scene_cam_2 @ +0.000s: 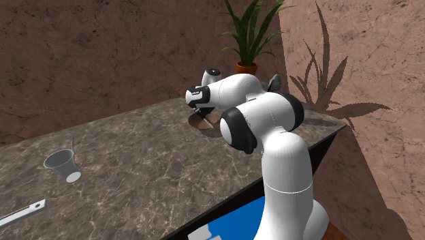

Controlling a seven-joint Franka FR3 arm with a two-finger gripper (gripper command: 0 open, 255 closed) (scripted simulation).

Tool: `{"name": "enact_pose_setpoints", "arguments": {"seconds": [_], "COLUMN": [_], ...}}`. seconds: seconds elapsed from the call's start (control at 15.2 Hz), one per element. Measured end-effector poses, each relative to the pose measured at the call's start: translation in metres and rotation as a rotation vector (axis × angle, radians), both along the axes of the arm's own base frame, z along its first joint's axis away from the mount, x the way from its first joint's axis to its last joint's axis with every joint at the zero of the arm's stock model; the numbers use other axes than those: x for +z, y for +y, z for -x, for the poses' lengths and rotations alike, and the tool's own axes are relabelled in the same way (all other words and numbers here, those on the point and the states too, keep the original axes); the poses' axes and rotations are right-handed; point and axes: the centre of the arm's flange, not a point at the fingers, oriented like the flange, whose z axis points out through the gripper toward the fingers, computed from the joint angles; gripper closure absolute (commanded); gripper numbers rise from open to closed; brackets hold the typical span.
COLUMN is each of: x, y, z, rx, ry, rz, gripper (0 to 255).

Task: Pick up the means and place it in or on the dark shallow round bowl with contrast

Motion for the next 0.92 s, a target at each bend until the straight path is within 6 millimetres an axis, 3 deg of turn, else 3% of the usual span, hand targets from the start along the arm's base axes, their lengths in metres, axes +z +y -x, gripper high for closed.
{"name": "enact_pose_setpoints", "arguments": {"seconds": [0.07,0.46,0.73,0.92], "x": [0.0,0.0,0.036,0.046], "y": [0.0,0.0,-0.003,-0.002], "z": [0.0,0.0,0.014,0.016], "rx": [0.0,0.0,0.0,0.0], "ry": [0.0,0.0,-0.001,-0.001], "rz": [0.0,0.0,0.0,0.0], "gripper": [0,0,0,0]}}
